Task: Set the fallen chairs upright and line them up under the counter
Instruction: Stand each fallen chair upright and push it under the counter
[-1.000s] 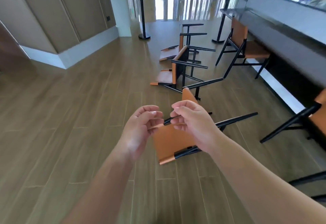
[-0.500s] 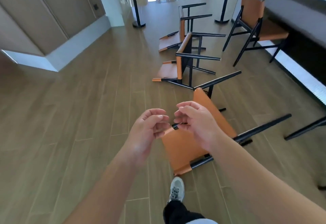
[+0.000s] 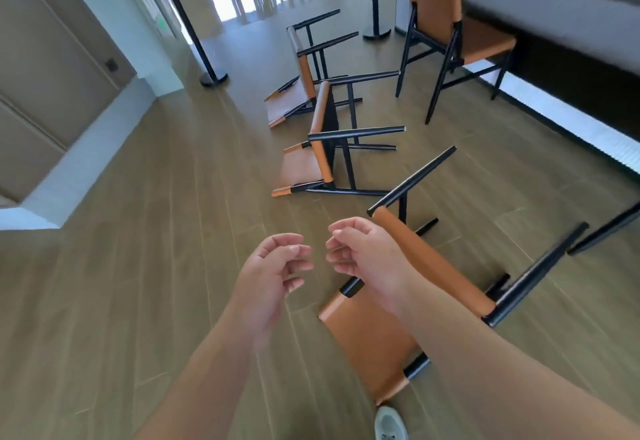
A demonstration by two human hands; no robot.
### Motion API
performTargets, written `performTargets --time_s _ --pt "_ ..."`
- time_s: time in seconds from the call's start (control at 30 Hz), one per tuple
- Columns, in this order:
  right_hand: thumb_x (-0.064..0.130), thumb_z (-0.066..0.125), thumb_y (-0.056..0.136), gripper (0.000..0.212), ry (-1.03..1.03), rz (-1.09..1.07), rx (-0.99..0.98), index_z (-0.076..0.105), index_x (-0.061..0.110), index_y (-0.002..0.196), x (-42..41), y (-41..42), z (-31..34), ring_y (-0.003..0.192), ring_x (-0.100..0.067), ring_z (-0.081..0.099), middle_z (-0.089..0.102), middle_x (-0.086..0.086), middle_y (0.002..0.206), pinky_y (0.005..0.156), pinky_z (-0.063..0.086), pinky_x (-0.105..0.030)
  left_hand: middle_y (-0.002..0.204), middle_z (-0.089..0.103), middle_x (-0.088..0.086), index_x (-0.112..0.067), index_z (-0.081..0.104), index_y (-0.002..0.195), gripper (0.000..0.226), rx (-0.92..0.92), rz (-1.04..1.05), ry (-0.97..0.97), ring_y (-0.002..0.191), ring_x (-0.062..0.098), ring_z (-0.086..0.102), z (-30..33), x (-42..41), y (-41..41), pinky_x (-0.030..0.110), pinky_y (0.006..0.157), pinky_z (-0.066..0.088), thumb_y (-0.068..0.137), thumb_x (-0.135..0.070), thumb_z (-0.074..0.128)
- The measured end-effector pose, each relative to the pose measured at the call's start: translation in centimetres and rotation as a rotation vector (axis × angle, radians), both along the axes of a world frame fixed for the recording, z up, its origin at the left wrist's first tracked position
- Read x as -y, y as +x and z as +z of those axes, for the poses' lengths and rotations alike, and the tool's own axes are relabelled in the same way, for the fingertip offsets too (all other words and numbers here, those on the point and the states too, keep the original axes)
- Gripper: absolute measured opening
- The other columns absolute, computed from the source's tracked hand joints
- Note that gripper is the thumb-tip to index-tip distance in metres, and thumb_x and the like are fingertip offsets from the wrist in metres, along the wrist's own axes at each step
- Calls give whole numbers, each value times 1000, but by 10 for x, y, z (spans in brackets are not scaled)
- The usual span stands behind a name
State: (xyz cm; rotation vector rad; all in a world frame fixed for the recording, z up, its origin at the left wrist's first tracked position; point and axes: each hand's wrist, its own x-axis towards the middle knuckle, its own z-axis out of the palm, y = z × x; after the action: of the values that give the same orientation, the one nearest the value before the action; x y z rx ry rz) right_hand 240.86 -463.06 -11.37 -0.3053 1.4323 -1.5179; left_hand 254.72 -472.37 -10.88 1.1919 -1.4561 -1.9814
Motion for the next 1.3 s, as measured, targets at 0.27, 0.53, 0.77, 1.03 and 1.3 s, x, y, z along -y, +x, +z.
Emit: performTargets --time_s 0.27,0.53,0.77,1.03,1.3 --pt "15 53 96 15 65 -303 -32 65 13 105 33 -29 -21 70 -13 65 70 -1 79 63 54 -23 94 75 6 -25 73 89 21 -45 -279 53 78 16 70 -19 78 -68 33 69 46 88 -14 56" --pt "18 53 97 14 204 -653 -105 65 18 102 99 -6 -39 70 -10 67 71 4 77 68 56 -26 98 75 5 -26 74 93 25 12 -692 131 86 17 71 -52 172 -105 35 76 46 96 -15 51" --pt "24 55 87 17 309 -770 -47 66 22 101 120 16 -82 74 -12 69 73 3 82 68 53 -30 91 73 0 -15 65 110 20 112 -800 194 82 15 68 -93 200 -115 34 80 47 98 -11 49" --pt "14 53 92 15 328 -806 89 65 18 99 99 2 -160 70 -12 66 71 3 80 63 53 -28 91 71 -2 -18 65 103 19 203 -812 191 80 13 67 -165 181 -130 32 77 46 98 -10 48" --pt "19 54 91 14 488 -768 185 65 22 99 51 3 -319 74 -14 67 69 0 88 65 53 -29 90 72 -8 -23 66 100 17 367 -895 79 77 8 69 -328 135 -146 29 74 45 94 -16 52"
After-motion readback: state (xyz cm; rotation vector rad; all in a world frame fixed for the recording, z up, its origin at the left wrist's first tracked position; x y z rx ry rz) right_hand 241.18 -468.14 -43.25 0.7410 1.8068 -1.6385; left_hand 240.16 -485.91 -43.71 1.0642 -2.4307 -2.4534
